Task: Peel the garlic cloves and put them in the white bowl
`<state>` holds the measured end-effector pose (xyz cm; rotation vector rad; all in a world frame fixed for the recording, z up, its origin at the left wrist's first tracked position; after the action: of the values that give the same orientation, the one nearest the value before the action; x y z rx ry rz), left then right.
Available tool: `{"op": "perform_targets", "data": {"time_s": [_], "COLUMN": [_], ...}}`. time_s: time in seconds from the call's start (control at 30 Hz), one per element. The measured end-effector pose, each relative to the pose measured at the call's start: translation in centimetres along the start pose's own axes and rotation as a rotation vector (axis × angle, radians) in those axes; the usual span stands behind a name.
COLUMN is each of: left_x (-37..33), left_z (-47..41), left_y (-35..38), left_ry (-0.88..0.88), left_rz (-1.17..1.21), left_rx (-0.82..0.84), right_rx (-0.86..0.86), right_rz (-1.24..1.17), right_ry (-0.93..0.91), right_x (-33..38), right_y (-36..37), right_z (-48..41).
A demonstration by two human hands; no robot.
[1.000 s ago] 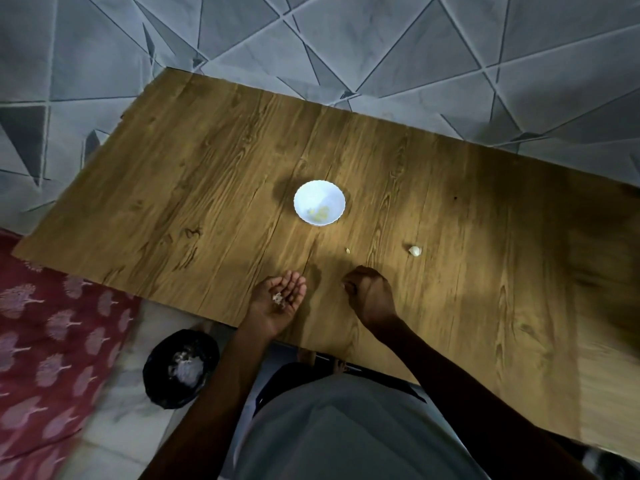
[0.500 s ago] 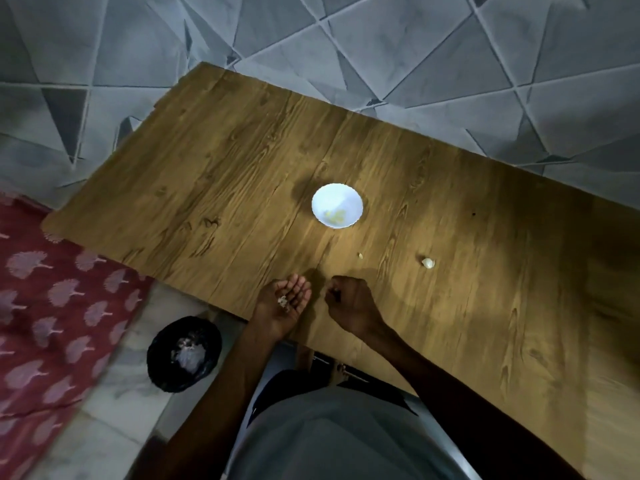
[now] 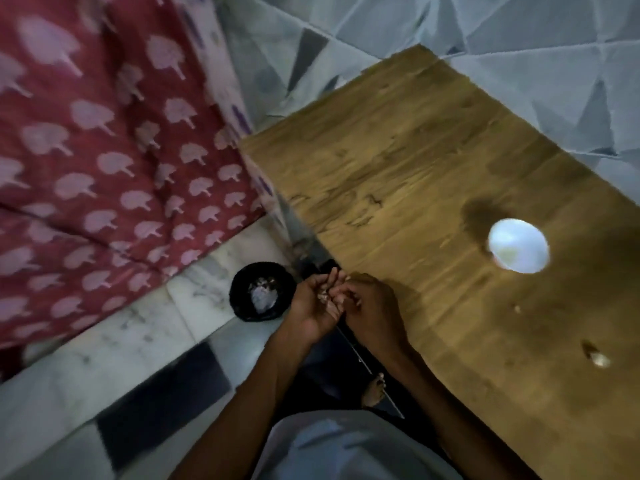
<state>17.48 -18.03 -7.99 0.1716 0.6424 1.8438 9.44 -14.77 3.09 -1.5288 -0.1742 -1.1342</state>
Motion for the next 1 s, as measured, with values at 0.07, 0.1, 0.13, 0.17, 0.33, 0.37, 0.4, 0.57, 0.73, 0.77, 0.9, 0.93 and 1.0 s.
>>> {"op": "perform_targets", "data": {"time_s": [0.07,0.1,0.13,0.17,0.33,0.37,0.4,0.57,0.73,0.77,0.9,0.93,1.0], "left_x": [-3.4,-5.3,-7.2,-8.7,-16.3,-17.6,-18.7,-21.4,-21.6,-21.5,-21.5,-21.5,-21.1], "left_z": [-0.7,-1.3,-2.0,-2.6,-11.3,-14.5,-17.6,-35.4,-48.1,-49.9,-53.2,-53.5,-53.4], "left_y": [-2.2,-3.7,-5.1,-6.4,-16.3,-18.9,-21.0,-32.9,-42.6,-44.0,-43.9,-44.1,-44.0], "left_ry": [0.027,0.033,0.038,0.037,0.012,0.017,0.021,0.025,0.071,0.052,-0.016,-0.039,-0.044], "left_rz": [0.018,0.033,0.042,0.042,0.009,0.013,0.014,-0.016,-0.028,-0.032,0.065,0.088,0.111], "left_rx": [-0.022,-0.047,-0.064,-0.078,-0.200,-0.227,-0.245,-0.285,-0.265,-0.282,-0.143,-0.175,-0.217], "right_rx": [0.072,0.102,0.137,0.158,0.239,0.250,0.260,0.451,0.665,0.680,0.563,0.455,0.342], "right_rz": [-0.038,-0.049,-0.066,-0.094,-0.220,-0.252,-0.295,-0.494,-0.507,-0.473,-0.305,-0.306,-0.345], "right_ry": [-0.013,-0.003,0.022,0.046,0.214,0.241,0.261,0.369,0.601,0.630,0.669,0.636,0.593], "right_x": [1.8,2.5,3.1,3.4,2.3,1.1,0.2,-8.4,-19.7,-22.5,-29.2,-29.0,-27.6], "right_y": [3.4,5.6,7.9,9.8,23.1,26.9,30.3,51.2,71.4,74.3,76.2,74.9,73.4], "right_z": [-1.4,-2.3,-3.2,-3.9,-8.0,-9.0,-10.0,-11.8,-15.4,-16.8,-21.3,-21.9,-21.7]}}
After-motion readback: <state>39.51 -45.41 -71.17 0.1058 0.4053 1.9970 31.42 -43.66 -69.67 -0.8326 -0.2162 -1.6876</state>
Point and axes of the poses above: each hand's wrist, its own z-axis away from the middle knuckle, its own y-axis out of the palm, x = y × z, the point moved 10 cm from there along -z, towards the middle knuckle, and after that the axes turned 5 degrees about y, right-handed, at the moved point
